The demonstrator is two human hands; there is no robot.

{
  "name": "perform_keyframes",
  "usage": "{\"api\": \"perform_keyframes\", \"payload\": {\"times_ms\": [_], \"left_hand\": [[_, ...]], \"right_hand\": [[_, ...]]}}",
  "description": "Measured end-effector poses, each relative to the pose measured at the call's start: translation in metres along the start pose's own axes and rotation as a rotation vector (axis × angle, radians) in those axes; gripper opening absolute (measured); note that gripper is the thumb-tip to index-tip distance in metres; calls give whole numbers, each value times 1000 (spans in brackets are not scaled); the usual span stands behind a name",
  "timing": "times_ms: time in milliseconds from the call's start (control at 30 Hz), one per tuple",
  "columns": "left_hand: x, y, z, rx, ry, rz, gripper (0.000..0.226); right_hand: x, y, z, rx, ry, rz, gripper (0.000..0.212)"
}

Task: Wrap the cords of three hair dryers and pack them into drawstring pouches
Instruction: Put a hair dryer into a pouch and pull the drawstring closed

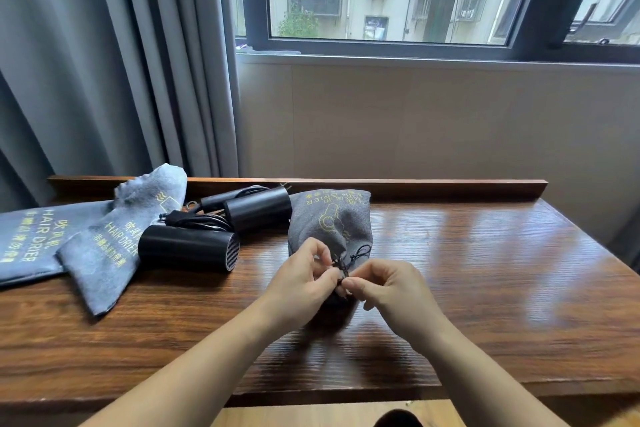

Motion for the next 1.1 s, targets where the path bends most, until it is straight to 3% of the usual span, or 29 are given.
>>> {"api": "perform_keyframes", "payload": {"times_ms": [133,267,433,600,700,833,1100], "left_hand": [[-7,2,3,271,-220,24,27],[-13,-4,4,364,-378,71,37],[-13,-3,2,443,-522,148,26],[-10,-3,0,516,-595,64,23],[-8,-2,-1,480,-522,39,25],[-4,0,-2,325,-275,43,11],[-4,1,-1,227,-36,76,7]], "right_hand": [[0,-2,7,244,-179,-52,17],[1,-3,10,279,-225,-116,16],[4,2,11,164,-176,-150,14],[6,3,8,7,-84,-147,14],[7,6,6,-88,-30,-127,17],[6,9,-1,-268,119,-35,13],[6,6,-6,-253,155,2,12]]}}
Point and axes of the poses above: each hand's wrist, its own x-axis towards the middle knuckle, its own y-axis out of the back of the hand, z = x × y, the point moved 2 cm from there along x, towards the middle knuckle, and after that the axes turned 9 degrees about z, right-handed, at the moved point
